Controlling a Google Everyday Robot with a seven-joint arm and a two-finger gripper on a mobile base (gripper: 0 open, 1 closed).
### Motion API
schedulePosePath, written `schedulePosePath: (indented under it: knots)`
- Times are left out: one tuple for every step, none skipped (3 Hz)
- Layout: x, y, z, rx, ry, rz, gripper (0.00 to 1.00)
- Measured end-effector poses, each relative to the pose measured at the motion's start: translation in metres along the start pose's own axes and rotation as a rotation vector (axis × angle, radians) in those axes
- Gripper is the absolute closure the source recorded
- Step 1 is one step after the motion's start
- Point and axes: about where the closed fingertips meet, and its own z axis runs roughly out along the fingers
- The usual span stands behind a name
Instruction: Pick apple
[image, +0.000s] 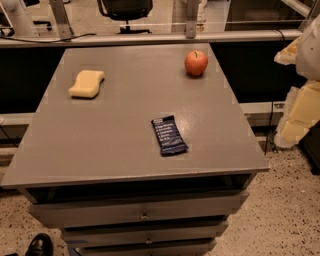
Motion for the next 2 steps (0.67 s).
schedulePosePath:
  knots:
    - [0.0000, 0.0000, 0.0000, 0.000, 0.000, 0.000, 0.00]
    - [-0.0031, -0.0027, 0.0009, 0.022, 0.000, -0.003, 0.00]
